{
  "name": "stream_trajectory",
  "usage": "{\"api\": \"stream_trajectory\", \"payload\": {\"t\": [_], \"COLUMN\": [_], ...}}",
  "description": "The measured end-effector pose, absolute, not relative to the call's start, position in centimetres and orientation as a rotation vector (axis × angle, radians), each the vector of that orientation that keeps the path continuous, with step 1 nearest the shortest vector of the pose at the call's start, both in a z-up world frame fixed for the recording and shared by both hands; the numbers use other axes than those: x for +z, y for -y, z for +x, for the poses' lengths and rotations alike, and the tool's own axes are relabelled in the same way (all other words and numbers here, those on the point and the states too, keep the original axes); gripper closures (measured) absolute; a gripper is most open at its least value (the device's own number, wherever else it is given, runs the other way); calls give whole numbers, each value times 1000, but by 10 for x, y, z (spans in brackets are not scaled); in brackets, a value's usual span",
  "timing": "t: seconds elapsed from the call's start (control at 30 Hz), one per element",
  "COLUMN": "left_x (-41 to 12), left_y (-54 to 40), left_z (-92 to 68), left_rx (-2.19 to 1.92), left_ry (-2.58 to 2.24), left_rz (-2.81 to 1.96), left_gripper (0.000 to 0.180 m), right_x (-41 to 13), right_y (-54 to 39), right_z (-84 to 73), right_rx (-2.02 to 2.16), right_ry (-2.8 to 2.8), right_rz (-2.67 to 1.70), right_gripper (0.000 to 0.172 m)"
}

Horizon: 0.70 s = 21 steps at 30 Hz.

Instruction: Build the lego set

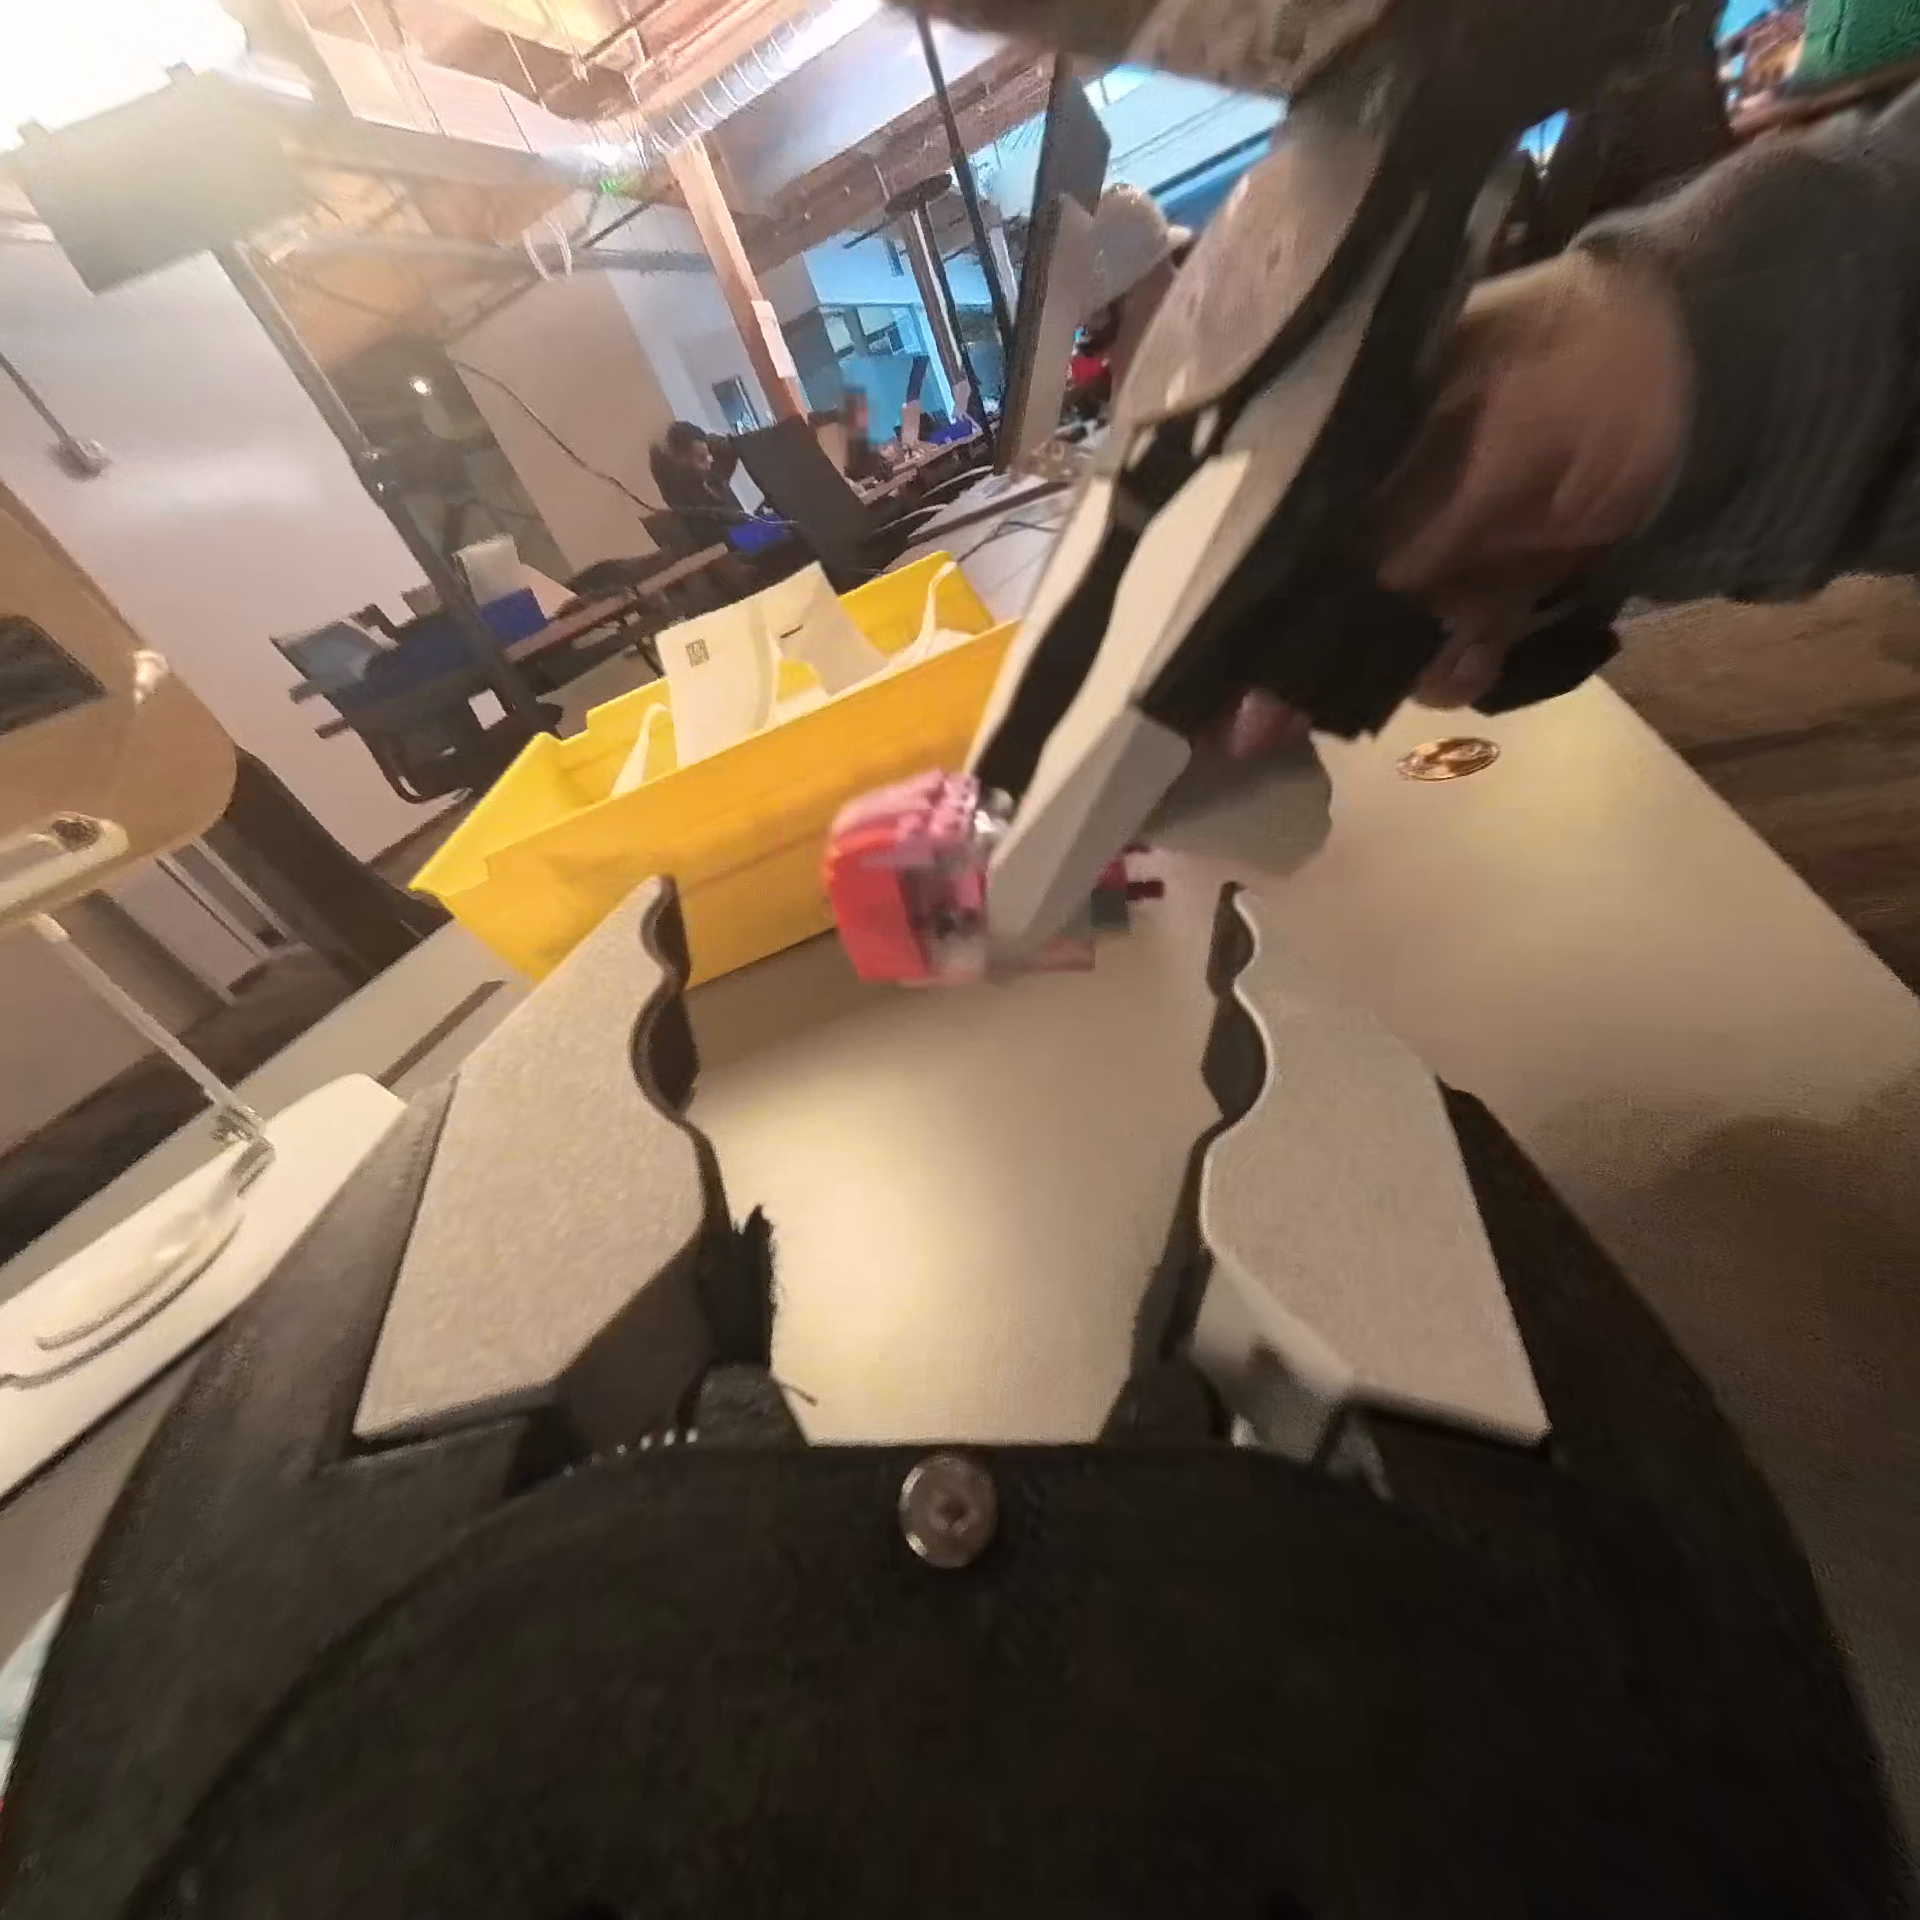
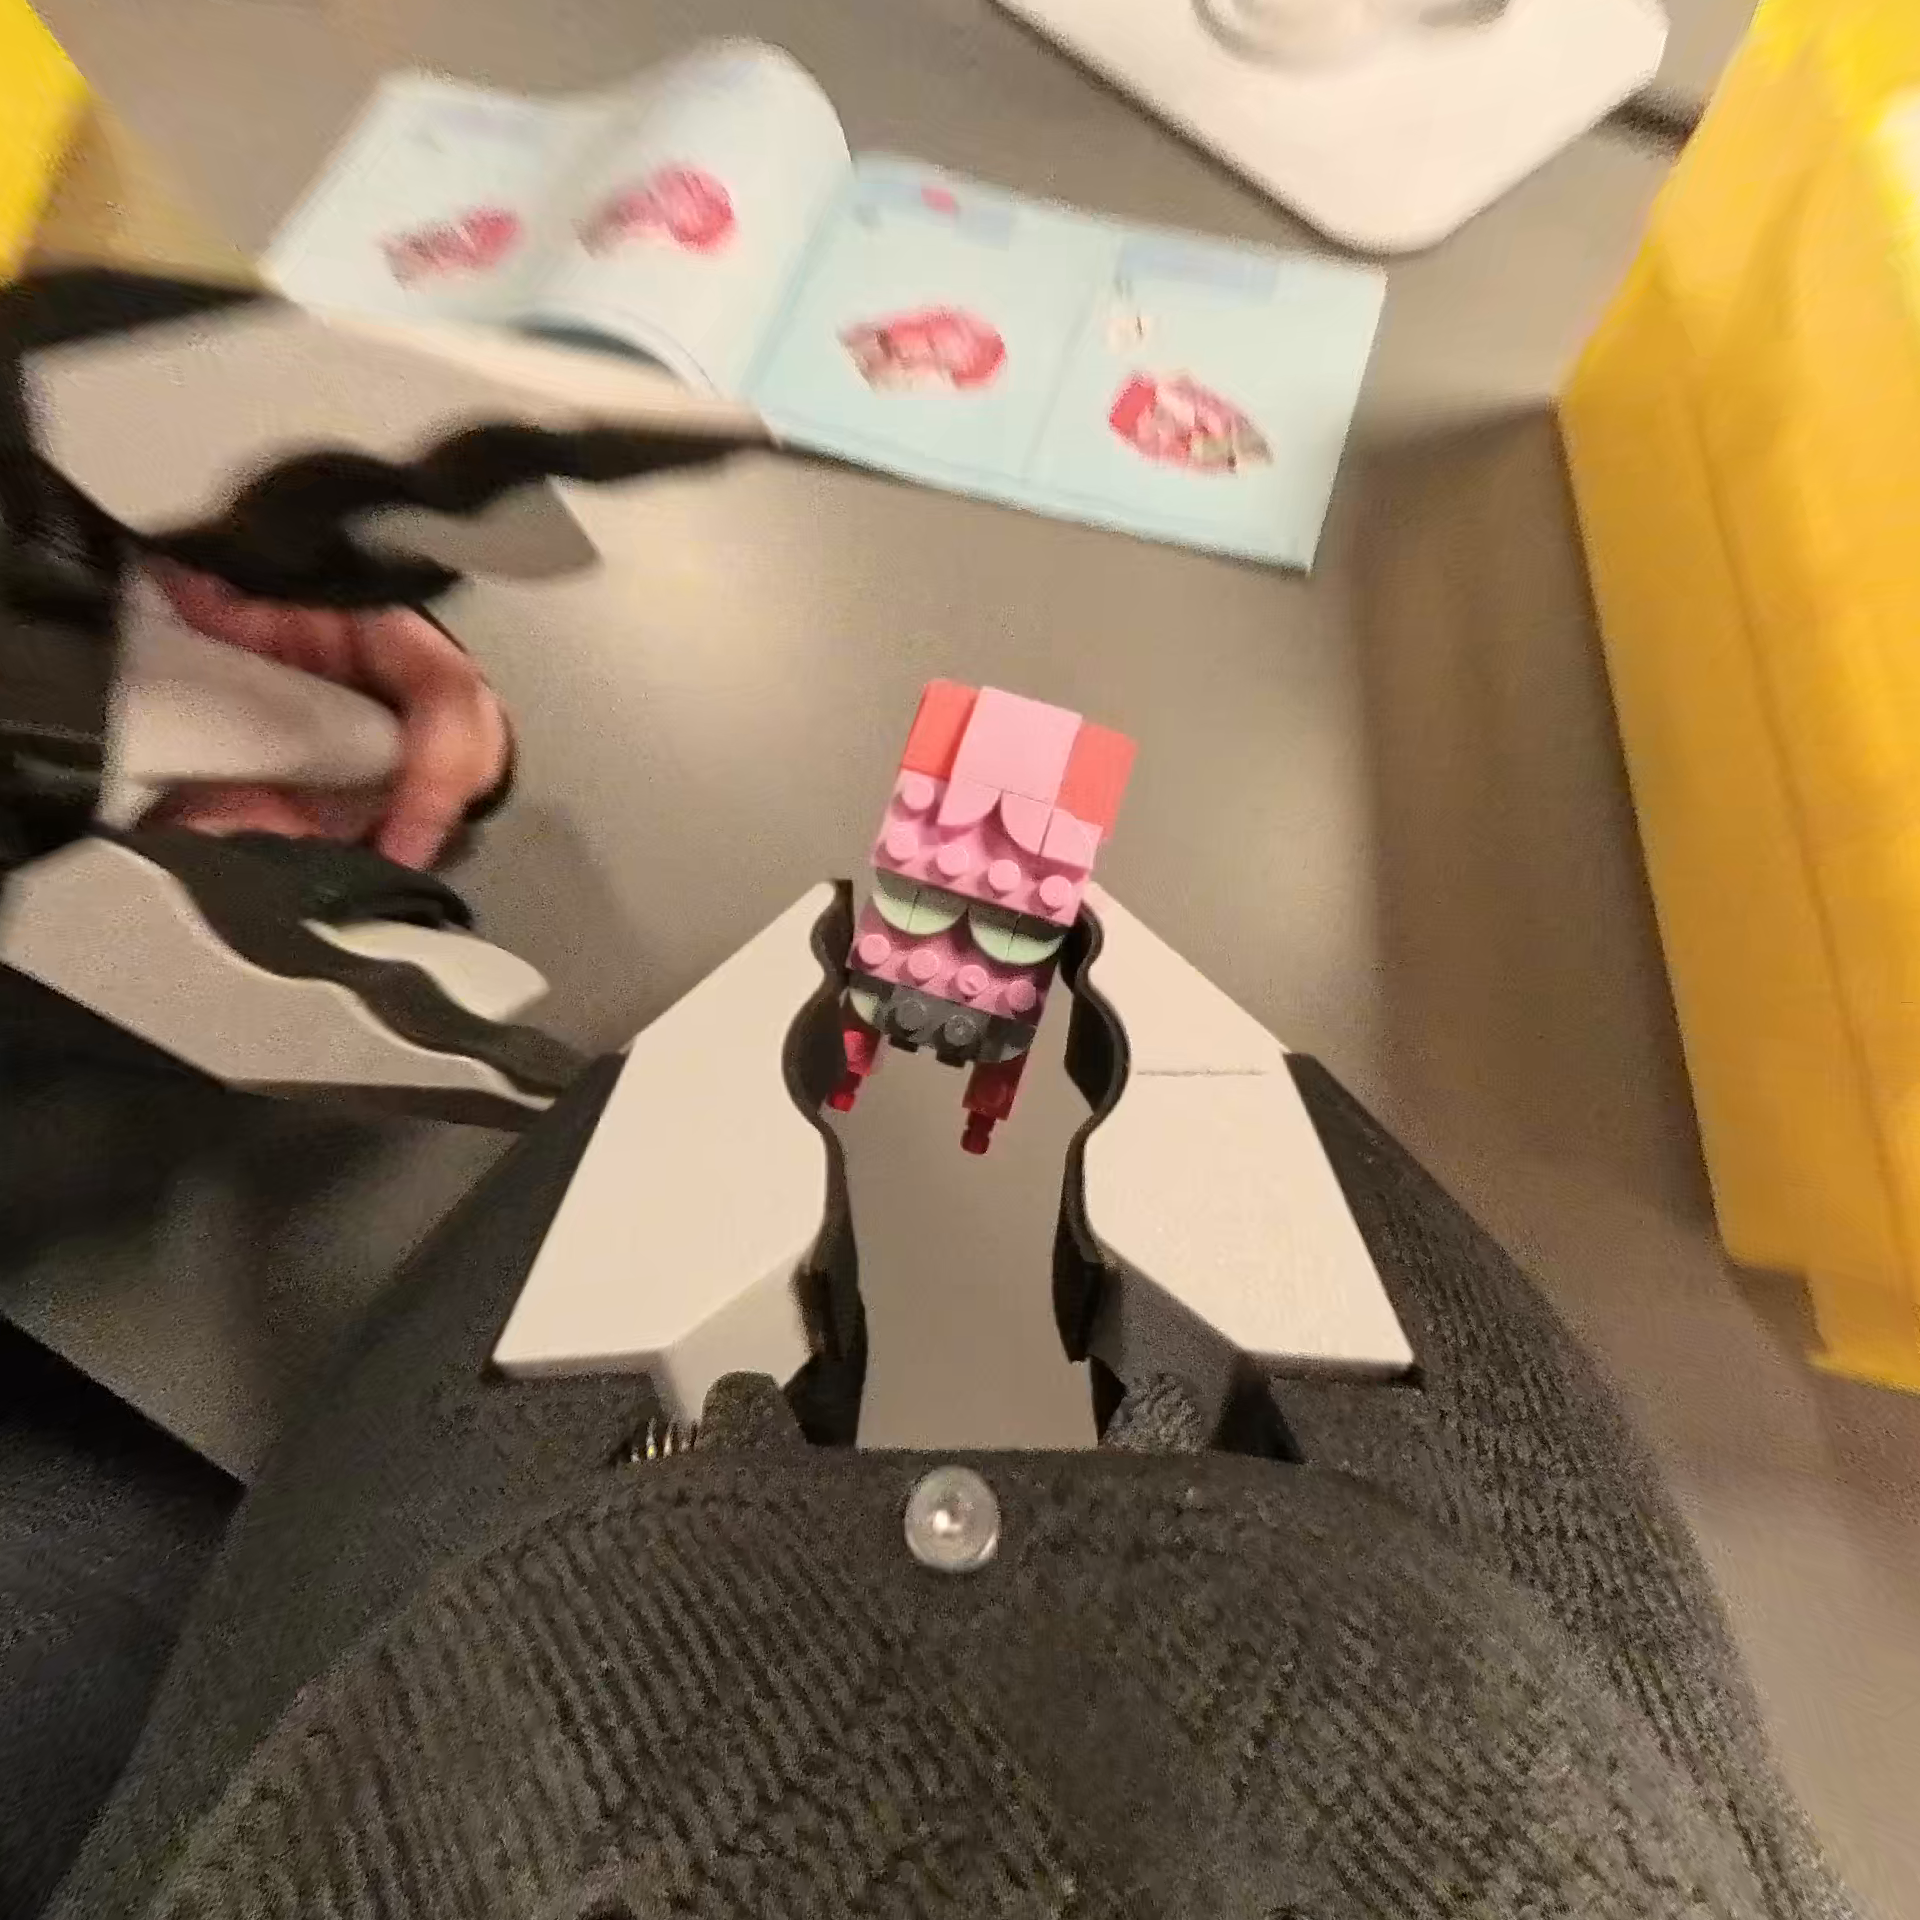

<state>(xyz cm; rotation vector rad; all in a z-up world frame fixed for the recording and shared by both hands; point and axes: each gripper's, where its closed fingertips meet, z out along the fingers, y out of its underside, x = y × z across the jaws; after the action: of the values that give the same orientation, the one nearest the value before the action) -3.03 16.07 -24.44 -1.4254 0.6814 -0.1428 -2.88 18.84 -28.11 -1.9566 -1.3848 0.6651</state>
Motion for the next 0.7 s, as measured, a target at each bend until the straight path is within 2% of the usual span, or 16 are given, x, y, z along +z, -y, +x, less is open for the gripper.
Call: {"api": "stream_trajectory", "payload": {"t": [0.13, 0.47, 0.53, 0.63, 0.7], "left_x": [-237, -238, -240, -239, -238], "left_y": [-161, -168, -169, -170, -171], "left_z": [-37, -52, -51, -54, -58], "left_rx": [-243, -256, -262, -284, -294], "left_ry": [-605, -500, -498, -467, -437], "left_rz": [-1420, -1457, -1464, -1465, -1465], "left_gripper": [80, 82, 82, 80, 79], "right_x": [-315, -342, -339, -323, -297], "right_y": [-195, -185, -183, -179, -183], "right_z": [-18, -19, -21, -21, -20], "right_rx": [544, 542, 581, 654, 726], "right_ry": [1439, 1462, 1433, 1372, 1286], "right_rz": [-2070, -2139, -2129, -2105, -2019], "right_gripper": [133, 131, 118, 88, 77]}}
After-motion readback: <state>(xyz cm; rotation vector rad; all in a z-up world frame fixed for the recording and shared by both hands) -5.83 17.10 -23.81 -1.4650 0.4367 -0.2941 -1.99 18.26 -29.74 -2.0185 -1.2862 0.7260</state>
